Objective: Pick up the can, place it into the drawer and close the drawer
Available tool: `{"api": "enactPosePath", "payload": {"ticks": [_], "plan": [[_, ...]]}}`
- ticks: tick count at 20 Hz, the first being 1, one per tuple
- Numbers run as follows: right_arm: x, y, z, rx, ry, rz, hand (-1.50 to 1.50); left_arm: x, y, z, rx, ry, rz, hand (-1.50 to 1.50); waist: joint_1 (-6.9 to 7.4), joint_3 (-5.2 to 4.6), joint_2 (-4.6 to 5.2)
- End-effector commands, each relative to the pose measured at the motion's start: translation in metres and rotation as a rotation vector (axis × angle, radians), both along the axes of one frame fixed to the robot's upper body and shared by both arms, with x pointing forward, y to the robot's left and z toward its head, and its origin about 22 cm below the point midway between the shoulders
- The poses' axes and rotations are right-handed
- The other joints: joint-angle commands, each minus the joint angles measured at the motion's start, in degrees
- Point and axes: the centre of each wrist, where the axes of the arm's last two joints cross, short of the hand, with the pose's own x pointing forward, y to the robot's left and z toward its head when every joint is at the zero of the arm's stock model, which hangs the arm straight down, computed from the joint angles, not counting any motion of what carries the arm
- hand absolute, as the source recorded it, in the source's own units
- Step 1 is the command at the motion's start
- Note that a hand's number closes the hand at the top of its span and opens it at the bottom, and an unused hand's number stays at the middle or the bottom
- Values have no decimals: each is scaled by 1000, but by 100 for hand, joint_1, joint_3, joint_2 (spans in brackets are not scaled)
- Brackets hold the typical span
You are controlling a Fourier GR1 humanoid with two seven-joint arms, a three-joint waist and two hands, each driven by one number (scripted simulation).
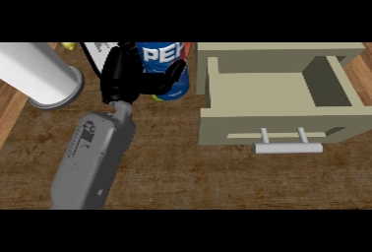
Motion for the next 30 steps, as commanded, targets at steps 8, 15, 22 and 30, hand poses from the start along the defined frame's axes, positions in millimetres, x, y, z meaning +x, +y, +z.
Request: {"api": "enactPosePath", "payload": {"ticks": [8, 15, 22, 30], "plan": [[0, -7, -2, -9, -8, 23, -150, 34, -54, 51, 26, 0, -7, 150, -35, 1, 11], [12, 0, 1, 15, -26, 28, -150, 41, -92, 70, 32, 6, -13, 150, -107, 1, 24], [20, -1, -4, 9, -16, 13, -150, 52, -110, 78, 61, 8, -29, 150, -115, 2, 32], [27, -2, 5, 7, -30, 20, -150, 52, -134, 78, 76, 28, -9, 150, -196, 4, 44]]}}
